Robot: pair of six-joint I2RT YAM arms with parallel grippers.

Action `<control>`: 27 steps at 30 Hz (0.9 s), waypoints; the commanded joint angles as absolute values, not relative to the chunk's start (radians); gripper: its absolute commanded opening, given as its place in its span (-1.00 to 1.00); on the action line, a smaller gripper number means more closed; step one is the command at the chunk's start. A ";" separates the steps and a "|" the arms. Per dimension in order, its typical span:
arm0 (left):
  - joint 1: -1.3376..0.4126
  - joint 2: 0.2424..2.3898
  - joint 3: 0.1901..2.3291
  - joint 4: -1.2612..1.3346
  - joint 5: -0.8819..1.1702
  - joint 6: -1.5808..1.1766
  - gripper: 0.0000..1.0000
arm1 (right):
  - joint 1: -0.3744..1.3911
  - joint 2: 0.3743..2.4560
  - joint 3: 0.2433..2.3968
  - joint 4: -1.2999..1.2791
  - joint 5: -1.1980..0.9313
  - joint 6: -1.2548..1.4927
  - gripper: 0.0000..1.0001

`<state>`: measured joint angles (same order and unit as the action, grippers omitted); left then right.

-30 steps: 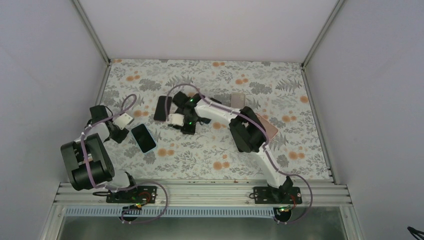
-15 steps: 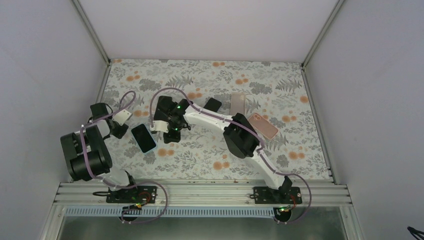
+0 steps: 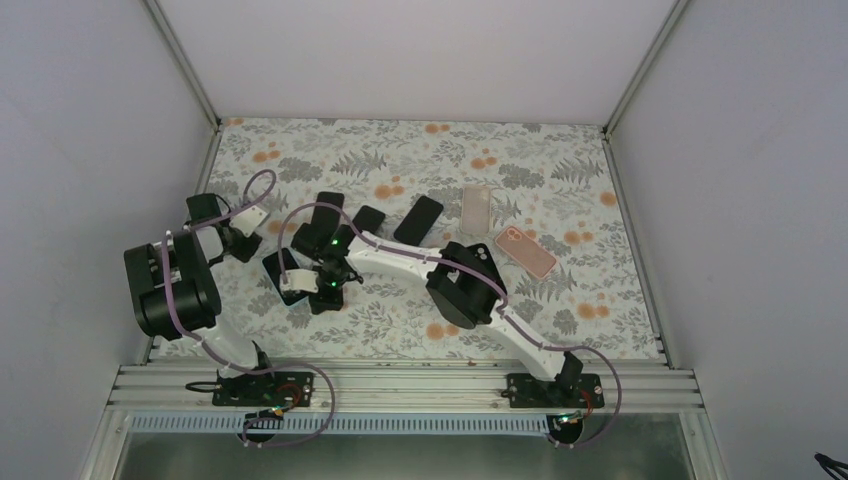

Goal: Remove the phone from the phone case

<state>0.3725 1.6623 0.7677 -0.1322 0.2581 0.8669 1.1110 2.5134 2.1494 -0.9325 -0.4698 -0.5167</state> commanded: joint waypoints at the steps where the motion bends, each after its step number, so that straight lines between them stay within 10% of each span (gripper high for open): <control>1: 0.364 1.692 0.735 -0.287 0.323 0.910 -0.96 | 1.108 2.562 2.172 -0.895 -0.438 -0.467 -0.93; 27: 0.225 1.498 0.683 -0.739 0.379 0.985 -0.95 | 1.003 2.493 2.152 -0.762 -0.199 -0.458 -0.93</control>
